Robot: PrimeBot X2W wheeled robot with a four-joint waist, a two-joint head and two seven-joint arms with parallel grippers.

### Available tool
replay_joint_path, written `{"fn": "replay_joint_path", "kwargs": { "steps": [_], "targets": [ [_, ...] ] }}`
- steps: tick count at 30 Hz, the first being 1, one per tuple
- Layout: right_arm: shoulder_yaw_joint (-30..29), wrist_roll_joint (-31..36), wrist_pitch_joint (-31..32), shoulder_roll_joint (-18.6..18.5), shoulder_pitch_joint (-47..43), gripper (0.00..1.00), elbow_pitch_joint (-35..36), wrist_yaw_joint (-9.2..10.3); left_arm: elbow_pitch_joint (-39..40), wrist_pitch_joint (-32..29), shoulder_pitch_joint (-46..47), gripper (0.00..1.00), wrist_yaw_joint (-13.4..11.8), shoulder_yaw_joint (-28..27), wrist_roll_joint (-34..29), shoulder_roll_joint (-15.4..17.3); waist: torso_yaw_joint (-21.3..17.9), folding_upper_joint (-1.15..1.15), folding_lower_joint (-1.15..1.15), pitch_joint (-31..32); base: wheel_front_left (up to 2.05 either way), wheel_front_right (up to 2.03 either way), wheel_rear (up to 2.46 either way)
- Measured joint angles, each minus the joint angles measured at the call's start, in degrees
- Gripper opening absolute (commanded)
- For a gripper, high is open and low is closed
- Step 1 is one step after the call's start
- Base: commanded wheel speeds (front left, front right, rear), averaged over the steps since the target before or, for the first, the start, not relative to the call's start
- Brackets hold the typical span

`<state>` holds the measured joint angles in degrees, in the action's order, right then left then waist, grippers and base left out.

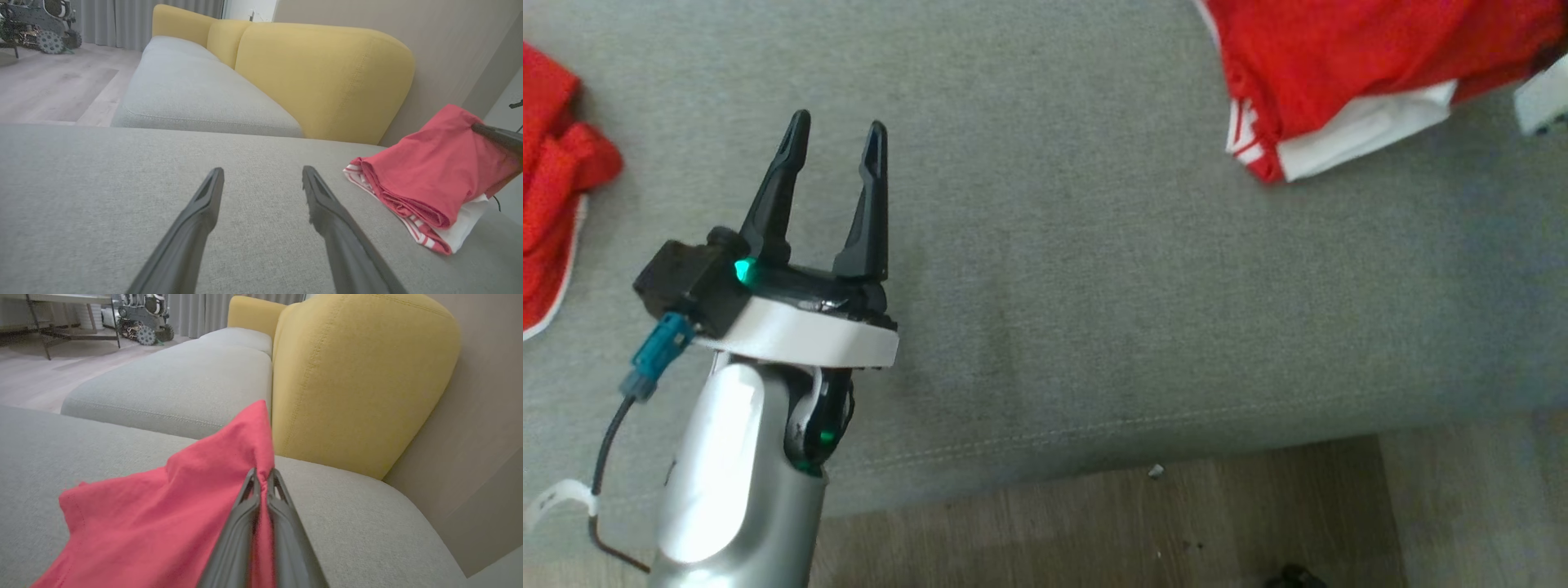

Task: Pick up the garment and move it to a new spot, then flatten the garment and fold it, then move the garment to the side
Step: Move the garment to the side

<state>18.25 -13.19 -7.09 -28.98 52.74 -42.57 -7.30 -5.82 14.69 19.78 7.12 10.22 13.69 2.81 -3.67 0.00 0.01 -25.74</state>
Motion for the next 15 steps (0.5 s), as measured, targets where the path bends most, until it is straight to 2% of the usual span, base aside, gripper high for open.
{"fn": "replay_joint_path", "kwargs": {
  "steps": [15],
  "targets": [
    [-6.7, -5.9, 0.3, -0.5, 4.1, 0.0, -3.2, 0.01, -0.3, 0.0, 2.5, 1.0, 0.0, 1.4, 0.0, 1.6, -3.8, 0.0, 0.0, -4.4, 0.0, 0.0, 0.0]
  ]
}}
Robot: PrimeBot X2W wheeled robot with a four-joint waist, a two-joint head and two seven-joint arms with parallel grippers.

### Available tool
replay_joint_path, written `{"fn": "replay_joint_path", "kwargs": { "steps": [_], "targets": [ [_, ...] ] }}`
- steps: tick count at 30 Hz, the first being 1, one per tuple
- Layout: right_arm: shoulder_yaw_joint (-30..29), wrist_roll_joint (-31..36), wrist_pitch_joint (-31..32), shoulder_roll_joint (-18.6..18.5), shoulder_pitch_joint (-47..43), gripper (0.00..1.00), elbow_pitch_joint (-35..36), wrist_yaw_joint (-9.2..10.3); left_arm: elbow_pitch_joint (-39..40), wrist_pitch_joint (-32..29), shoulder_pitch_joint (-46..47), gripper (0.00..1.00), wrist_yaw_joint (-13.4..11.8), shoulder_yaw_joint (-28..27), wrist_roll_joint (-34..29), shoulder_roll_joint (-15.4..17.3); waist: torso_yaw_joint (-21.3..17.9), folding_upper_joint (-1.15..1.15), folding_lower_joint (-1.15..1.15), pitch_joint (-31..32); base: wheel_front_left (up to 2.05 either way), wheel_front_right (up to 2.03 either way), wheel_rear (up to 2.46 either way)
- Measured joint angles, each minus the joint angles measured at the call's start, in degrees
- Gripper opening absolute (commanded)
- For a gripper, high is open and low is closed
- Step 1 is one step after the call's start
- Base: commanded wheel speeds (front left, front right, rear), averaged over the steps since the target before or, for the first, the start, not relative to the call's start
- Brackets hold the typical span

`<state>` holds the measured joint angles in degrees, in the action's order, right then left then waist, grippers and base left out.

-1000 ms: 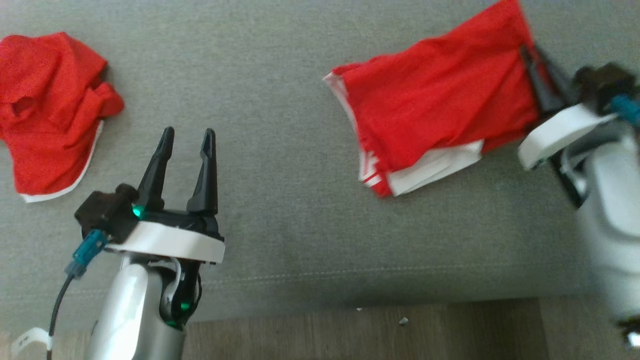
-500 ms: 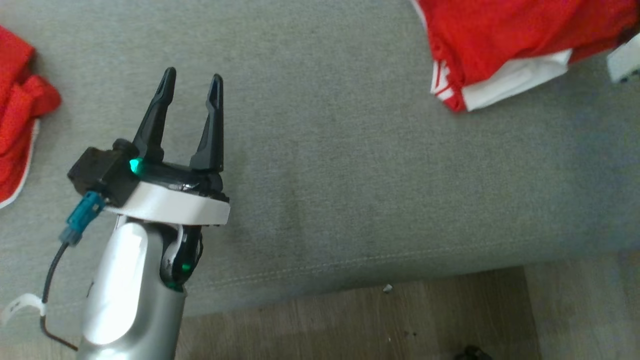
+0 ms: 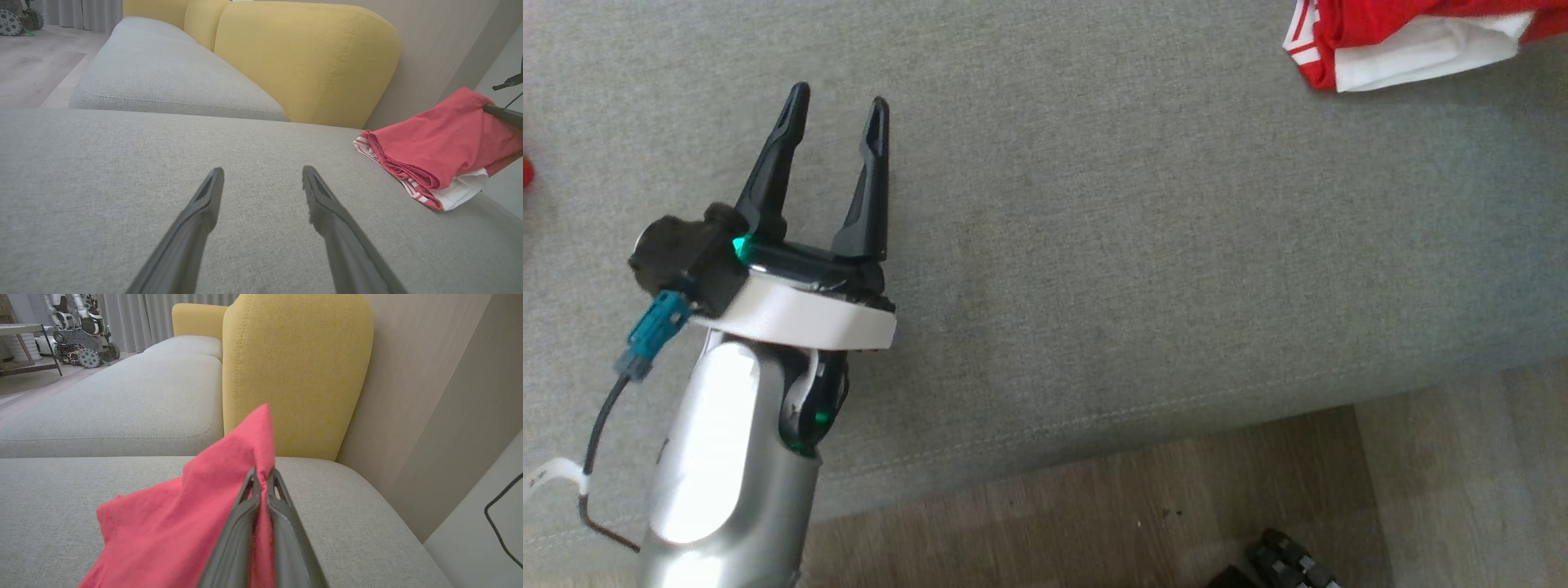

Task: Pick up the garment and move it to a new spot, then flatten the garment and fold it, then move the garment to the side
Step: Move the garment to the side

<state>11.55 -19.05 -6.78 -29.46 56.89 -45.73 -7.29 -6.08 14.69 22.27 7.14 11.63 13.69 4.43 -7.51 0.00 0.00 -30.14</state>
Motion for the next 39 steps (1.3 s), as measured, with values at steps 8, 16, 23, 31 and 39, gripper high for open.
{"fn": "replay_joint_path", "kwargs": {
  "steps": [8, 16, 23, 31, 39],
  "targets": [
    [-1.7, 1.2, -0.9, 0.9, 1.0, 0.6, -0.9, 0.0, -0.2, 0.0, 0.9, 1.0, 0.0, 0.6, 0.2, 0.2, 0.0, 0.0, 0.0, -0.6, 0.0, 0.0, 0.0],
    [-4.5, -1.9, -1.3, 2.4, 1.0, 1.0, 1.2, 0.0, -0.6, 0.0, 0.8, 1.0, 0.0, 0.0, 0.9, 0.4, 0.5, 0.0, 0.0, -0.3, 0.0, 0.0, 0.0],
    [-3.5, -0.9, -1.4, 4.8, 0.7, 1.0, 8.0, 0.0, -1.0, 0.0, 0.4, 1.0, 0.0, -1.1, 1.6, -0.2, 1.5, 0.0, 0.0, 2.5, 0.0, 0.0, 0.0],
    [-1.0, 0.1, -0.9, 9.6, -6.2, 1.0, 17.0, 0.0, -0.9, 0.0, -2.4, 1.0, 0.0, -2.3, 2.5, -1.4, 4.1, 0.0, 0.0, 8.4, 0.0, 0.0, 0.0],
    [-0.5, 2.2, -1.3, 14.2, -17.2, 1.0, 23.0, 0.0, -0.9, 0.0, -7.6, 1.0, 0.0, -3.1, 2.8, -1.8, 7.1, 0.0, 0.0, 14.9, 0.0, 0.0, 0.0]
  ]
}}
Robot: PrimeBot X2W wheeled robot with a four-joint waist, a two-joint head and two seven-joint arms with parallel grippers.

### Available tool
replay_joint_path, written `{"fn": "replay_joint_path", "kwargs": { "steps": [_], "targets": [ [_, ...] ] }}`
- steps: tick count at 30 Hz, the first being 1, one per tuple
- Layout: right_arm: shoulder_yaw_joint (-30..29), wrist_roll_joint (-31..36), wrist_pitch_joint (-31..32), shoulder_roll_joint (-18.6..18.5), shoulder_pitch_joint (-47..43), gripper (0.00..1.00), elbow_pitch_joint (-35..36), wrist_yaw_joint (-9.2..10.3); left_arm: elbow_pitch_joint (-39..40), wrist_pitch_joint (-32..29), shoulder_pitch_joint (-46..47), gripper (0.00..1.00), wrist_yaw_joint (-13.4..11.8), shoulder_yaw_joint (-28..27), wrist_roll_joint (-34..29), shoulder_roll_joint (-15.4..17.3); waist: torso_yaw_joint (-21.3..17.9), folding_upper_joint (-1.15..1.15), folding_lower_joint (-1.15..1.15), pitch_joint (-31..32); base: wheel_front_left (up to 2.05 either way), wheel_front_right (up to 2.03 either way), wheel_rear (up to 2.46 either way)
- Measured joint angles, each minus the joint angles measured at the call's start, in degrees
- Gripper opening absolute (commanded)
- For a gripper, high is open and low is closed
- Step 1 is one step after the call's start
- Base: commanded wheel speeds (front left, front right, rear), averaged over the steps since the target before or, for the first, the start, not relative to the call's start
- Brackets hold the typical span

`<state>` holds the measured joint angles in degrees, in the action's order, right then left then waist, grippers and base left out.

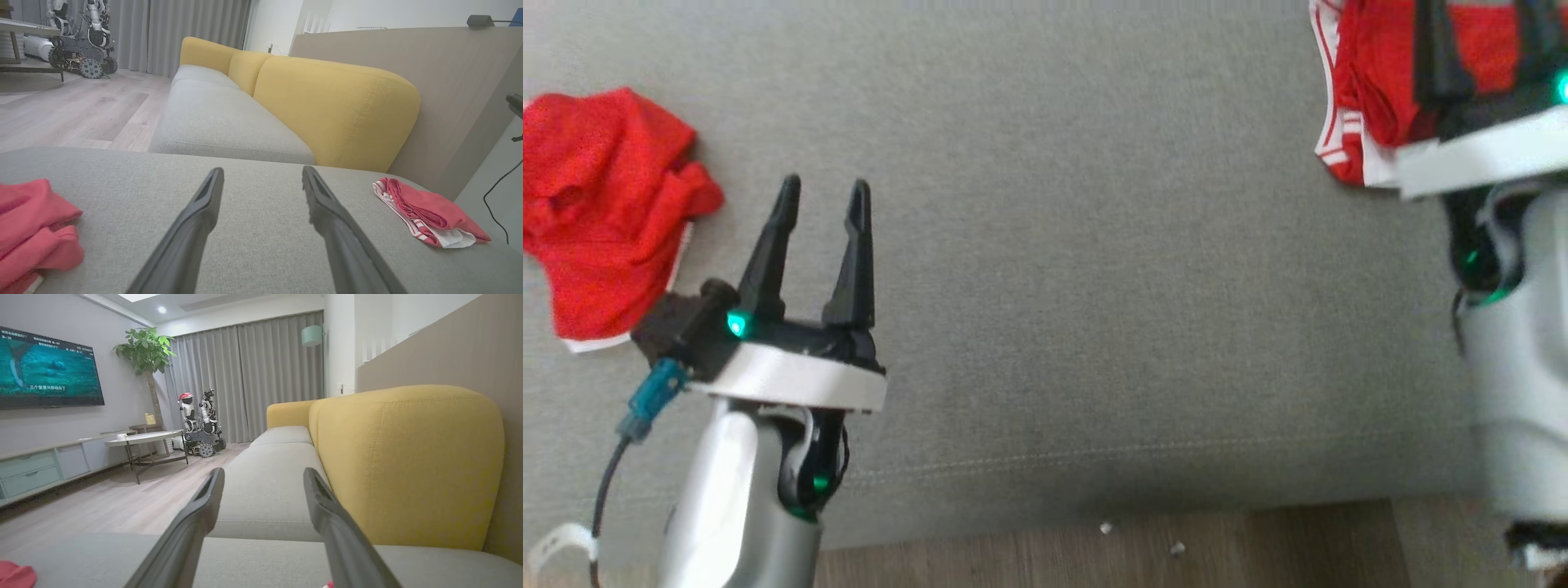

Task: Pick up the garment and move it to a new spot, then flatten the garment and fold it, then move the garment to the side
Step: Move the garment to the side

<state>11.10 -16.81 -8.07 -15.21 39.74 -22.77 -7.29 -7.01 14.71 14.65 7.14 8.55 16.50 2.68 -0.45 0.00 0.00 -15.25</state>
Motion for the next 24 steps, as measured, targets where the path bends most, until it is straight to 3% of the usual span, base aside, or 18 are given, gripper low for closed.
{"fn": "replay_joint_path", "kwargs": {
  "steps": [12, 24],
  "targets": [
    [-0.8, 5.6, -1.8, 7.1, -16.2, 1.0, 5.1, 0.0, 0.0, 0.0, -7.1, 1.0, -0.1, -0.2, -0.3, -0.1, 2.3, 0.0, 0.0, 6.2, 0.0, 0.0, 0.0],
    [-3.9, 11.0, -4.5, 11.0, -23.5, 1.0, 6.7, 0.0, 1.6, 0.0, -9.4, 1.0, -0.8, 0.3, 0.2, -0.1, 2.6, 0.0, 0.0, 7.2, 0.0, 0.0, 0.0]
  ]
}}
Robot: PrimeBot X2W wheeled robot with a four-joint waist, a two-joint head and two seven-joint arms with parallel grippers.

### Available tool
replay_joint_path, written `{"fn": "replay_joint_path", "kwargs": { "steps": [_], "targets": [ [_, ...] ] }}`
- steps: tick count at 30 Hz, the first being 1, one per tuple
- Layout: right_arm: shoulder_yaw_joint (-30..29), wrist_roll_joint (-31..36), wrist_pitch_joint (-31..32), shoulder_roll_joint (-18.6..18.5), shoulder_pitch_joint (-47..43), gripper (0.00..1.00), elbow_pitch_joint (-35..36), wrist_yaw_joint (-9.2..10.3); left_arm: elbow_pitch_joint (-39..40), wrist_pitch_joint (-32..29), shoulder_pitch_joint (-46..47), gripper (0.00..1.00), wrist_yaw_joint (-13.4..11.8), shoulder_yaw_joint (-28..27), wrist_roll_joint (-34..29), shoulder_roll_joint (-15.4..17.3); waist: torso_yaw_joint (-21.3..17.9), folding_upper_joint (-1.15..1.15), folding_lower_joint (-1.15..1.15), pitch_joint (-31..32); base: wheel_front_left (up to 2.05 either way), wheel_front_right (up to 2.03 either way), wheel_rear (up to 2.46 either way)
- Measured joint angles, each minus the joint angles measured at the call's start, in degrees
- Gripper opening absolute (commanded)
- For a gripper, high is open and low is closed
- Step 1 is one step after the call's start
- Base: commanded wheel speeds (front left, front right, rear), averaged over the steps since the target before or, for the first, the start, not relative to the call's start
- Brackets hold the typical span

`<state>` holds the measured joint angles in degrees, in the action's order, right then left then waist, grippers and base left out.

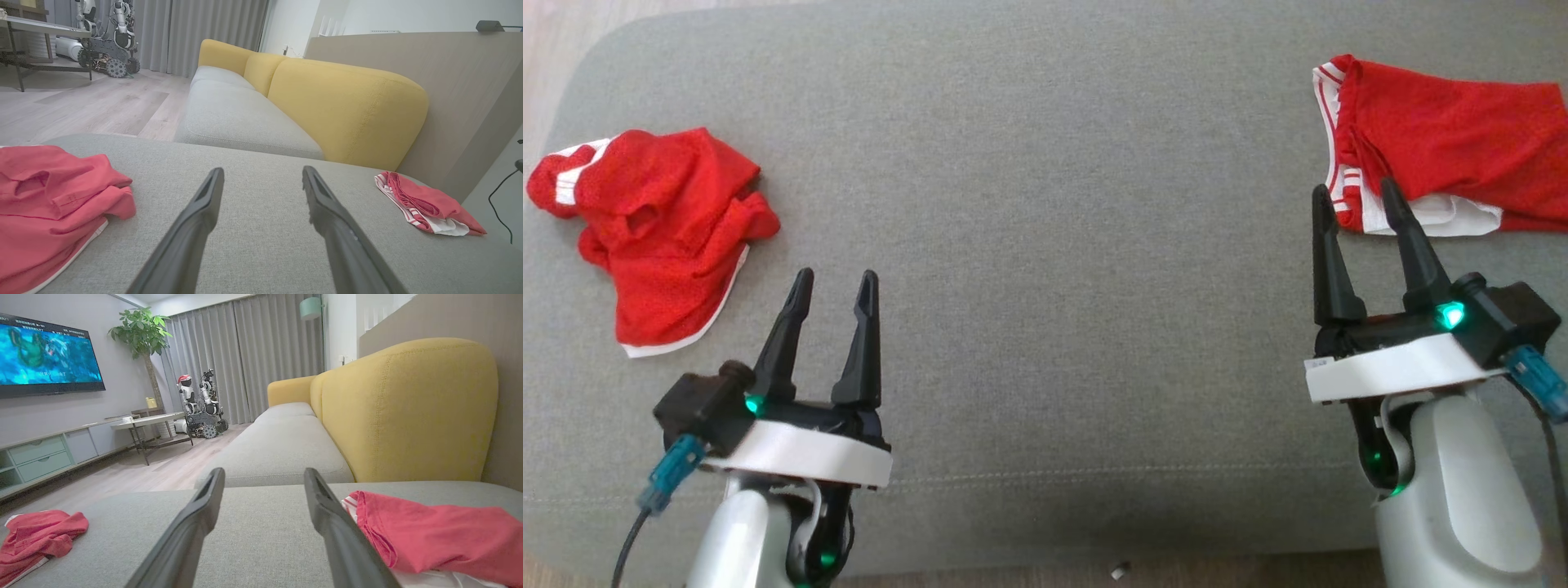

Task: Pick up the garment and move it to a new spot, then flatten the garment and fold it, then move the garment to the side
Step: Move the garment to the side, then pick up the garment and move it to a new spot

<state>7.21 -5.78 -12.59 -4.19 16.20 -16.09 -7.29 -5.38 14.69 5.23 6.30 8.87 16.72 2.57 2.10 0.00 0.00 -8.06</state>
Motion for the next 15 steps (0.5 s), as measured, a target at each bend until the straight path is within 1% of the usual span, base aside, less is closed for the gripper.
{"fn": "replay_joint_path", "kwargs": {
  "steps": [9, 15],
  "targets": [
    [-0.1, 0.4, -0.2, 0.4, 0.1, 1.0, 0.5, 0.0, 0.7, 0.0, -0.1, 1.0, -0.3, 0.1, -0.5, 0.0, -0.2, 0.0, 0.0, -1.0, 0.0, 0.0, 0.0],
    [-0.1, 0.4, -0.2, 0.4, 0.1, 1.0, 0.4, 0.0, 0.8, 0.0, 0.0, 1.0, -0.5, 0.0, -0.5, 0.0, 0.3, 0.0, 0.0, -1.0, 0.0, 0.0, 0.0]
  ]
}}
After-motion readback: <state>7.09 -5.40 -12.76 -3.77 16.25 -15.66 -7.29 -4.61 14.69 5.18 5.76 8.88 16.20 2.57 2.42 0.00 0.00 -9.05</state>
